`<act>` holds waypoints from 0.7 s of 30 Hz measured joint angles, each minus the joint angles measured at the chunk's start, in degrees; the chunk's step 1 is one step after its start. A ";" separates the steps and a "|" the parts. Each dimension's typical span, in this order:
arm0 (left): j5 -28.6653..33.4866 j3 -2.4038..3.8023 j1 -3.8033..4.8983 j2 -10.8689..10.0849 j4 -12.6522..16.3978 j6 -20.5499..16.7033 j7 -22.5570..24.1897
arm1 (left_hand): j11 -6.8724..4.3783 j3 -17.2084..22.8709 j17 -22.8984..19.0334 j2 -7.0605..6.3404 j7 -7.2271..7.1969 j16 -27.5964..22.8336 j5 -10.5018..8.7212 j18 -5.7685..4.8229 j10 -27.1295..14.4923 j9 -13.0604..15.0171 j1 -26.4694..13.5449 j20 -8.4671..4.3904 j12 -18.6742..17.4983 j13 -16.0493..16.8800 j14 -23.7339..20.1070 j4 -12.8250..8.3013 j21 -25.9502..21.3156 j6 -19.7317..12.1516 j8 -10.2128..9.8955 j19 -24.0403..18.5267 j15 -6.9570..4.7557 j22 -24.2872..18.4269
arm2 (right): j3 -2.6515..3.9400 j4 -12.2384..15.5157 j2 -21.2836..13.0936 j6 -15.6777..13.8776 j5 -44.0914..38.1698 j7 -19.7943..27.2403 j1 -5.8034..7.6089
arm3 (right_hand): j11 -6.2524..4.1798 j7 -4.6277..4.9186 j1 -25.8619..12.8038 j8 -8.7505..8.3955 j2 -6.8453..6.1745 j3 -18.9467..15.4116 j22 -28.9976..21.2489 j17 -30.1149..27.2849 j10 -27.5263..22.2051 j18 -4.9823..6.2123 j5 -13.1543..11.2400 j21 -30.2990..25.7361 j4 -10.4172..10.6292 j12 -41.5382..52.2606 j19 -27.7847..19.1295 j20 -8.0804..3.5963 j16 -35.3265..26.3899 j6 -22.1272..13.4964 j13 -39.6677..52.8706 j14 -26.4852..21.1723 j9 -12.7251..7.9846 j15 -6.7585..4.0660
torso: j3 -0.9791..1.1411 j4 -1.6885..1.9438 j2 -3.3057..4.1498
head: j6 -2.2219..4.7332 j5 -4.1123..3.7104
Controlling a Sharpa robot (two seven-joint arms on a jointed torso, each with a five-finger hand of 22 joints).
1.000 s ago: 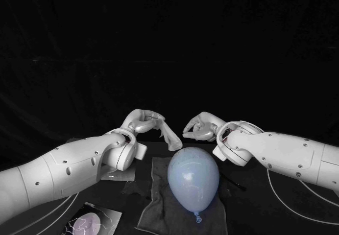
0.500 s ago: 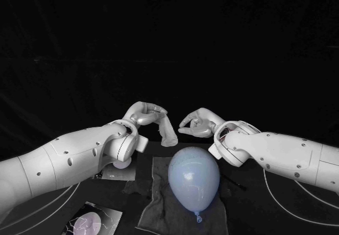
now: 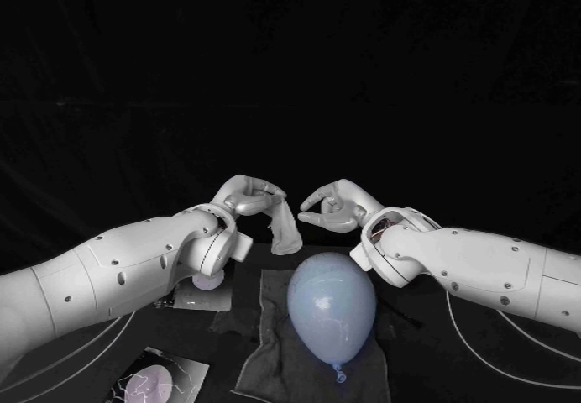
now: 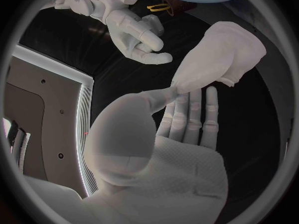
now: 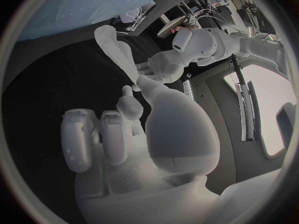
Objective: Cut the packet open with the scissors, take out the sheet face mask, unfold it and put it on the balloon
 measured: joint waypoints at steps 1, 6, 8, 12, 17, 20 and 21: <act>-0.01 0.00 0.05 0.02 0.00 -0.04 -0.04 | 0.00 0.00 0.00 0.00 0.00 0.00 0.00 0.00 0.00 0.00 0.00 0.00 0.00 0.01 0.00 0.00 0.17 0.00 0.01 0.00 0.00 0.02 | 0.00 -0.08 0.08 -0.09 -0.08 -0.11 -0.02 | 0.03 -0.09 0.06 0.00 -0.06 0.00 0.00 0.00 0.04 0.00 0.00 0.19 0.00 0.21 0.00 0.00 0.00 0.10 0.23 0.00 0.00 0.00 | 0.00 0.00 0.01 | 0.01 -0.01; -0.01 0.00 0.49 0.05 0.09 -0.08 -0.25 | 0.00 0.00 0.11 0.00 -0.09 0.20 0.00 -0.01 0.00 0.00 0.00 0.00 0.23 0.17 0.00 0.00 0.23 -0.10 0.47 0.00 0.00 0.12 | 0.00 -0.63 1.13 -0.89 -0.56 -0.85 -0.12 | 0.05 -0.10 -0.63 -0.57 -0.76 -1.19 0.01 -0.01 0.06 0.00 -1.14 0.20 1.19 0.89 -0.01 0.00 0.00 0.10 1.05 0.19 -0.27 0.19 | 0.00 0.00 0.01 | 0.01 0.04; -0.05 0.00 0.62 0.05 0.20 -0.04 -0.34 | 0.00 0.00 0.15 0.00 -0.09 0.22 -0.01 -0.02 0.00 0.00 0.00 0.00 0.23 0.26 0.00 0.00 0.27 -0.11 0.49 0.00 0.00 0.17 | 0.00 -0.93 1.80 -1.38 -0.71 -1.12 -0.18 | 0.07 -0.10 -0.71 -0.57 -0.80 -1.46 0.01 -0.04 0.08 0.00 -1.48 0.20 1.46 1.01 -0.09 0.08 0.00 0.11 1.25 0.19 -0.28 0.19 | 0.03 0.01 0.01 | 0.02 0.05; -0.20 0.01 0.73 0.04 0.43 0.12 -0.51 | 0.01 0.00 0.16 0.00 -0.10 0.22 -0.01 -0.03 -0.01 0.00 0.00 0.00 0.39 0.32 0.00 0.00 0.45 -0.11 0.49 0.00 0.00 0.18 | 0.00 -1.71 2.85 -2.18 -0.82 -1.48 -0.28 | 0.18 -0.10 -1.66 -0.84 -0.30 -2.56 0.03 -0.05 0.18 0.00 -2.68 -0.10 2.56 1.02 0.10 0.29 0.00 0.11 1.44 0.19 -0.42 0.19 | 0.03 0.03 -0.01 | 0.08 0.03; -0.52 0.01 0.83 0.02 0.63 0.62 -0.80 | 0.01 0.00 0.23 0.00 0.00 0.22 -0.01 -0.04 -0.01 0.00 0.00 0.00 0.48 0.45 -0.01 0.00 0.45 -0.42 0.77 0.00 0.01 0.26 | 0.00 -2.93 4.27 -3.05 -0.67 -1.68 -0.41 | 0.18 0.23 -2.07 -1.11 -0.49 -3.40 0.05 -0.05 0.17 0.00 -3.16 -0.44 3.40 1.02 0.10 0.31 -0.04 -0.23 1.58 0.19 -0.55 0.19 | 0.04 0.04 -0.01 | 0.14 -0.07; -0.65 0.01 0.86 0.02 0.70 0.98 -0.90 | 0.01 0.00 0.23 0.00 -0.01 0.22 -0.12 -0.05 -0.01 0.00 0.00 0.00 0.50 0.45 -0.01 -0.01 0.45 -0.44 0.78 0.00 0.01 0.30 | 0.01 -3.33 4.83 -3.35 -0.44 -1.68 -0.46 | 0.19 0.23 -2.18 -1.11 -0.38 -3.63 0.05 -0.04 0.17 -0.01 -3.21 -0.52 3.63 1.02 0.01 0.39 -0.05 -0.24 1.61 0.19 -0.55 0.19 | 0.01 0.06 0.03 | 0.19 -0.08; -0.71 0.01 0.87 0.01 0.71 1.14 -0.94 | 0.01 0.02 0.23 0.00 -0.08 0.40 -0.12 -0.06 -0.01 0.00 0.00 0.00 0.50 0.50 -0.01 0.01 0.45 -0.51 0.78 -0.01 0.01 0.30 | 0.02 -3.46 5.04 -3.48 -0.33 -1.67 -0.47 | 0.19 0.23 -2.30 -1.11 -0.26 -3.63 0.05 -0.04 0.17 -0.01 -3.21 -0.52 3.63 1.02 0.01 0.40 -0.05 -0.24 1.63 0.19 -0.55 0.19 | 0.00 0.07 0.05 | 0.20 -0.09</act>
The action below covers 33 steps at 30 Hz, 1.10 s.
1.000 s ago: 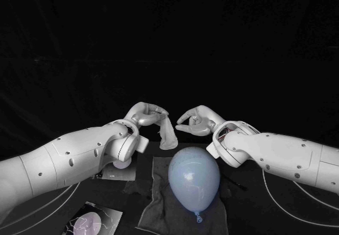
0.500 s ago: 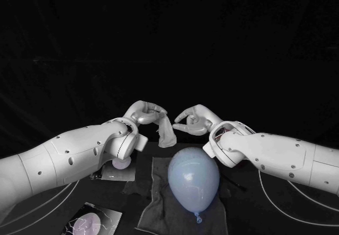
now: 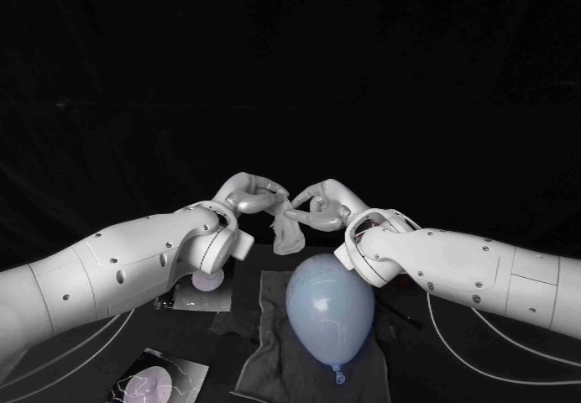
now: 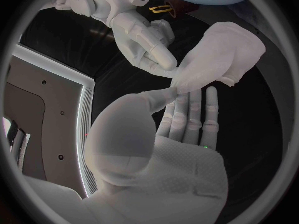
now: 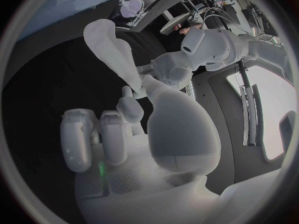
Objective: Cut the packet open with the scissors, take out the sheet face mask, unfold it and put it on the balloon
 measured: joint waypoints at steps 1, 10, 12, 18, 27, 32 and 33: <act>-0.04 0.00 0.00 0.00 0.02 0.13 -0.03 | 0.00 0.08 0.04 0.00 0.00 0.05 0.00 0.00 0.00 0.00 0.00 0.00 0.00 0.04 0.00 0.08 0.00 -0.01 0.00 0.00 0.00 0.00 | 0.00 -0.12 0.15 -0.10 0.09 0.01 -0.01 | 0.00 0.00 0.00 0.00 0.00 -0.17 0.00 0.00 0.00 0.00 0.00 0.00 0.17 0.00 0.00 0.00 0.00 0.00 0.04 0.00 0.00 0.00 | 0.00 0.00 0.01 | 0.02 -0.01; -0.26 -0.01 0.06 -0.14 0.52 1.32 -0.14 | 0.01 -0.09 0.14 -0.01 -0.10 0.05 -0.01 -0.02 -0.01 0.00 -0.01 0.21 0.00 0.22 0.00 0.40 0.22 -0.12 0.34 -0.21 0.00 0.10 | 0.01 -1.16 0.85 -0.89 0.81 0.17 -0.05 | 0.00 -0.53 1.88 0.60 2.36 -0.11 -0.02 0.04 -0.01 0.00 0.00 0.07 0.79 0.47 -0.01 0.00 0.02 1.05 0.57 0.00 0.36 0.00 | -0.01 -0.03 0.01 | -0.07 0.04; -0.28 -0.01 0.06 -0.18 0.61 1.60 -0.14 | 0.01 -0.08 0.19 0.00 -0.10 0.27 -0.02 -0.03 -0.01 0.00 0.00 0.21 0.27 0.25 -0.01 0.72 0.22 -0.13 0.34 -0.21 0.01 0.09 | 0.01 -1.25 0.97 -0.89 0.88 0.18 -0.07 | -0.13 -0.94 3.02 1.17 3.50 0.48 -0.04 0.04 0.13 0.00 0.00 0.56 0.21 0.73 -0.01 0.00 0.05 1.81 0.85 0.00 0.59 0.00 | -0.01 -0.03 -0.01 | -0.08 0.05; -0.28 -0.04 0.06 -0.36 0.61 1.88 -0.17 | 0.11 -0.17 0.26 0.11 -0.01 0.27 -0.03 -0.04 -0.12 0.00 0.11 0.31 0.32 0.50 -0.23 0.94 0.22 -0.41 0.34 -0.36 0.22 0.09 | 0.05 -1.19 1.08 -0.53 0.78 0.37 -0.05 | -2.11 -3.15 9.49 3.95 6.53 4.70 -0.05 0.03 2.32 -0.06 -0.16 3.22 -4.00 3.51 0.00 -1.12 0.05 5.01 3.73 -0.02 1.75 -1.31 | 0.03 -0.05 -0.07 | -0.12 0.03; -0.16 -0.04 0.04 -0.36 0.82 2.12 0.08 | 0.11 -0.17 0.34 0.14 -0.03 0.50 -0.03 -0.06 -0.12 0.00 0.49 0.21 0.39 0.68 -0.44 0.93 0.22 -0.44 0.56 -0.64 0.01 0.16 | 0.05 -1.14 0.71 0.15 0.13 0.29 -0.04 | -1.44 -3.11 10.22 7.16 7.00 7.64 -0.02 -0.01 3.07 -0.88 -0.27 3.67 -6.95 4.96 0.10 -1.80 0.02 4.52 5.29 0.01 3.65 -1.67 | 0.04 -0.07 -0.07 | -0.11 -0.03; -0.05 -0.06 0.03 -0.47 0.74 2.08 0.24 | 0.11 -0.18 0.39 0.08 -0.12 0.50 -0.04 -0.06 -0.12 0.00 0.54 0.21 0.59 0.68 -0.44 1.24 0.22 -0.53 0.57 -0.64 0.01 0.16 | 0.06 -1.07 0.30 0.40 -0.17 0.22 -0.03 | -1.44 -3.24 10.22 7.29 7.00 7.79 0.00 -0.01 3.08 -0.88 -0.27 3.67 -7.10 4.45 0.10 -1.80 0.00 4.24 5.04 0.01 4.44 -1.67 | 0.05 -0.07 -0.08 | -0.11 -0.03; -0.02 -0.06 0.03 -0.51 0.73 2.07 0.27 | 0.11 -0.17 0.40 0.06 -0.12 0.50 -0.04 -0.06 -0.12 0.00 0.56 0.21 0.59 0.69 -0.44 1.25 0.22 -0.53 0.67 -0.64 0.01 0.16 | 0.07 -1.04 0.23 0.45 -0.21 0.20 -0.03 | -1.45 -3.05 10.22 7.60 7.00 7.97 0.00 -0.01 3.09 -0.87 -0.27 3.66 -7.28 4.39 0.10 -1.80 0.00 4.03 4.94 0.01 4.46 -1.67 | 0.05 -0.07 -0.08 | -0.11 -0.03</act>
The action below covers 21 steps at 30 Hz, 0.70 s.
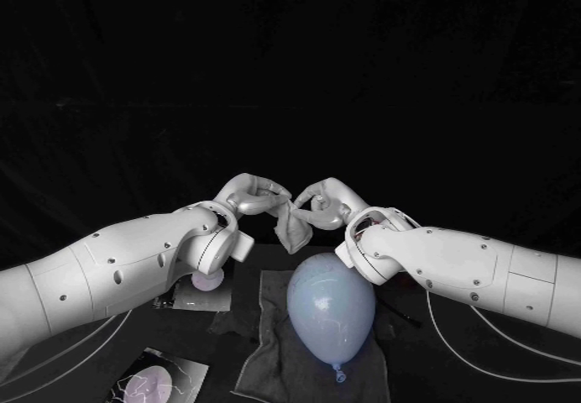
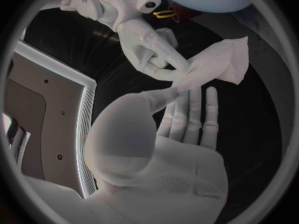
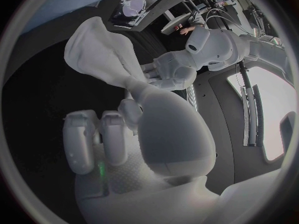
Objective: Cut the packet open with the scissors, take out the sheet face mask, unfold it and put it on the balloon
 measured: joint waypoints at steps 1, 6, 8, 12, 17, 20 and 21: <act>0.05 0.00 0.00 -0.05 -0.01 -0.01 0.04 | 0.00 0.00 0.00 0.00 0.09 0.00 0.00 0.00 0.00 0.00 0.00 0.00 0.00 0.02 0.00 0.00 0.00 -0.10 0.07 0.00 0.00 0.00 | 0.01 0.04 -0.09 0.08 -0.06 -0.03 0.01 | -0.17 0.07 -0.01 0.11 -0.01 0.09 0.00 0.00 0.18 0.00 0.00 0.00 -0.09 -0.27 0.00 0.00 0.00 -0.09 -0.09 0.00 0.02 0.00 | 0.00 0.00 0.00 | 0.00 0.03; 0.25 -0.03 -0.02 -0.28 0.01 -0.03 0.20 | 0.00 0.00 0.06 0.00 0.11 0.00 -0.01 0.00 0.00 0.00 0.00 0.00 0.00 0.22 0.00 0.00 0.00 -0.29 0.22 0.00 0.00 0.00 | 0.02 0.12 -0.43 0.56 -0.29 -0.34 0.02 | -0.41 0.17 -0.35 0.45 -0.34 0.55 0.00 0.03 0.39 0.00 0.01 -0.18 -0.54 -1.78 -0.01 0.00 -0.15 -0.76 -1.13 0.00 0.48 0.01 | 0.00 -0.01 -0.02 | -0.02 0.08; 0.33 -0.03 -0.02 -0.38 0.04 -0.05 0.26 | 0.00 0.00 0.07 0.00 0.11 0.17 -0.01 -0.01 -0.01 0.00 0.00 0.00 0.04 0.23 -0.07 0.00 0.00 -0.29 0.22 0.00 0.07 0.05 | 0.02 0.14 -0.55 0.83 -0.37 -0.54 0.03 | -0.73 0.36 -0.41 0.76 -0.40 1.24 0.00 0.05 0.07 0.00 0.01 -0.83 -0.94 -2.62 -0.01 0.00 -0.01 -1.56 -1.72 0.00 0.71 0.01 | -0.01 -0.01 -0.02 | -0.02 0.08; 0.54 -0.01 0.05 -0.56 0.04 -0.10 0.39 | 0.01 0.00 0.07 -0.01 0.10 0.26 -0.01 -0.02 -0.01 0.00 0.00 0.00 0.26 0.29 -0.19 0.00 0.20 -0.30 0.23 0.00 0.19 0.05 | 0.02 0.26 -0.91 1.51 -0.52 -1.10 0.03 | -0.56 0.95 -0.56 1.10 -0.55 2.10 -0.01 0.05 -0.87 0.00 0.02 -1.93 -1.80 -4.14 -0.02 0.01 0.05 -2.31 -2.76 0.00 0.81 0.01 | -0.01 -0.01 -0.02 | -0.02 0.13; 0.90 0.02 0.11 -0.62 -0.04 -0.18 0.53 | 0.09 0.00 0.13 -0.01 0.10 0.25 -0.01 -0.38 -0.09 0.00 0.00 0.00 0.26 0.39 -0.20 0.00 0.21 -0.30 0.22 0.00 0.19 0.05 | -0.02 0.54 -1.25 2.54 -0.75 -1.90 0.01 | 0.21 1.67 -1.31 0.70 -1.29 2.82 -0.04 0.04 -3.42 0.00 0.04 -3.66 -2.52 -7.51 -0.01 0.04 0.05 -3.70 -4.93 -0.01 0.64 0.64 | -0.02 -0.01 -0.01 | 0.01 0.16; 1.09 0.02 0.13 -0.64 -0.12 -0.22 0.59 | 0.09 0.00 0.13 -0.01 0.09 0.25 -0.01 -0.39 -0.09 0.00 0.00 0.00 0.26 0.39 -0.19 0.00 0.21 -0.31 0.22 0.00 0.20 0.05 | -0.03 0.68 -1.40 3.01 -0.85 -2.28 0.01 | 0.40 1.73 -1.37 0.65 -1.23 2.84 -0.04 0.04 -4.19 0.00 0.05 -3.96 -2.53 -8.23 -0.01 0.46 0.05 -3.77 -5.62 -0.02 0.46 0.64 | -0.01 -0.01 -0.01 | 0.01 0.16; 1.18 0.03 0.13 -0.65 -0.17 -0.23 0.61 | 0.09 0.00 0.13 -0.01 0.09 0.25 -0.01 -0.39 -0.09 0.00 0.01 0.00 0.26 0.39 -0.19 0.00 0.21 -0.31 0.22 0.00 0.19 0.05 | -0.03 0.73 -1.49 3.16 -0.88 -2.40 0.01 | 0.37 1.73 -1.58 0.61 -1.02 2.98 -0.04 0.04 -4.40 0.00 0.04 -4.06 -2.67 -8.62 -0.01 0.46 0.05 -3.78 -5.89 -0.02 0.40 0.64 | -0.02 -0.01 0.00 | -0.01 0.16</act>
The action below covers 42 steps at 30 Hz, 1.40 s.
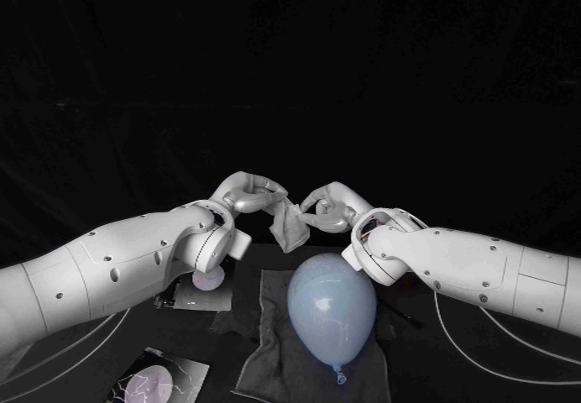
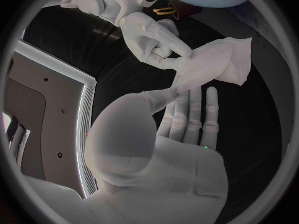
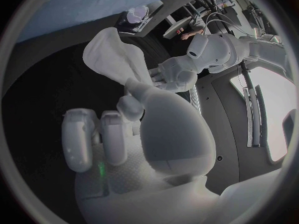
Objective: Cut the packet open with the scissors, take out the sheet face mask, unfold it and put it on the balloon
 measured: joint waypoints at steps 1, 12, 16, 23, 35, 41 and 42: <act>0.07 0.00 0.00 0.00 -0.04 -0.01 0.01 | 0.00 0.01 0.00 -0.01 0.00 0.00 0.00 0.00 0.00 0.00 0.01 0.00 0.00 0.05 0.00 0.01 0.00 0.00 0.00 0.00 0.00 0.00 | 0.00 0.02 -0.07 0.06 -0.01 -0.06 0.00 | -0.05 -0.01 -0.21 -0.01 0.21 0.02 0.00 0.00 -0.05 0.01 0.00 0.01 0.02 -0.02 0.00 0.00 0.00 -0.03 0.01 0.00 -0.03 0.00 | 0.01 0.00 0.00 | -0.01 0.00; 0.79 -0.02 0.00 -0.13 -0.34 0.00 -0.05 | 0.00 0.16 -0.01 -0.07 -0.10 0.00 -0.19 -0.01 0.00 0.00 0.06 0.00 0.00 0.06 0.00 0.16 0.00 -0.10 0.30 0.00 0.00 0.05 | 0.02 0.56 -0.88 -1.56 0.46 1.11 0.03 | -1.08 -1.03 -2.16 1.47 2.16 2.46 0.03 -0.05 2.63 0.00 -0.15 2.90 0.84 2.48 -0.01 0.01 -0.07 0.43 1.92 0.00 0.80 0.00 | 0.01 0.01 0.01 | 0.01 -0.02; 1.04 -0.01 0.03 -0.17 -0.35 0.02 -0.15 | 0.01 0.16 0.11 -0.07 0.01 0.23 0.02 -0.02 -0.01 0.00 0.07 0.21 0.37 0.28 0.00 0.16 0.00 -0.39 0.31 -0.20 0.00 0.06 | 0.01 0.66 -1.03 -2.19 0.68 1.77 0.03 | -0.70 -0.51 -4.13 1.44 0.17 1.73 0.04 -0.03 1.02 0.00 -0.12 0.16 0.75 -0.76 -0.09 0.09 -0.20 -0.60 -0.41 0.00 0.89 0.00 | 0.01 0.01 0.01 | 0.04 -0.01; 1.63 0.04 0.12 -0.18 -0.38 0.08 -0.29 | 0.01 0.32 0.12 0.05 0.04 0.34 0.05 -0.03 -0.01 0.00 0.31 0.21 0.37 0.37 0.00 0.32 0.23 -0.38 0.57 -0.20 0.00 0.12 | -0.06 0.64 -0.84 -2.53 0.88 3.11 -0.03 | 2.64 2.97 -6.49 -5.22 -5.86 -3.52 0.05 0.00 -5.60 1.29 0.09 -5.21 1.73 -6.87 0.01 1.84 -2.40 -8.28 -5.16 0.10 -2.22 2.34 | 0.01 0.02 0.01 | 0.06 0.04; 3.05 0.04 0.14 -0.13 -0.23 0.56 -0.79 | 0.01 0.32 0.17 0.12 0.13 0.34 0.05 -0.03 -0.01 0.00 0.37 0.21 0.37 0.41 -0.21 0.32 0.23 -0.29 0.57 -0.20 -0.20 0.12 | -0.05 0.49 0.17 -2.61 -0.82 4.60 -0.03 | 2.76 3.06 -5.81 -5.72 -5.89 -4.02 0.01 0.00 -5.60 1.29 0.09 -4.64 1.42 -4.90 -0.01 2.24 -2.40 -8.38 -3.66 0.10 -2.51 2.35 | 0.00 0.04 0.02 | -0.06 0.08; 3.51 0.03 0.17 -0.18 -0.17 0.94 -1.04 | 0.11 0.32 0.16 0.11 0.13 0.34 0.04 -0.04 -0.10 0.00 0.37 0.21 0.64 0.54 -0.21 0.32 0.23 -0.29 0.79 -0.20 -0.20 0.19 | -0.05 0.21 0.67 -3.50 -1.31 5.33 -0.03 | 2.56 3.03 -4.73 -5.82 -4.81 -4.21 0.00 -0.04 -4.08 1.29 0.09 -3.26 1.52 -2.60 -0.01 2.24 -1.67 -7.08 -2.29 0.11 -2.69 2.35 | -0.02 0.04 0.04 | -0.09 0.07; 3.55 0.03 0.17 -0.18 -0.16 1.00 -1.09 | 0.11 0.32 0.16 0.11 0.13 0.34 0.04 -0.04 -0.11 0.00 0.38 0.21 0.64 0.55 -0.21 0.32 0.23 -0.30 0.79 -0.20 -0.20 0.19 | -0.05 0.13 0.75 -3.83 -1.31 5.48 -0.03 | 2.50 2.91 -4.17 -6.07 -4.25 -4.02 0.00 -0.04 -3.46 1.29 0.09 -2.78 1.68 -1.82 -0.01 2.24 -1.44 -6.80 -1.67 0.11 -2.76 2.35 | -0.02 0.04 0.04 | -0.10 0.04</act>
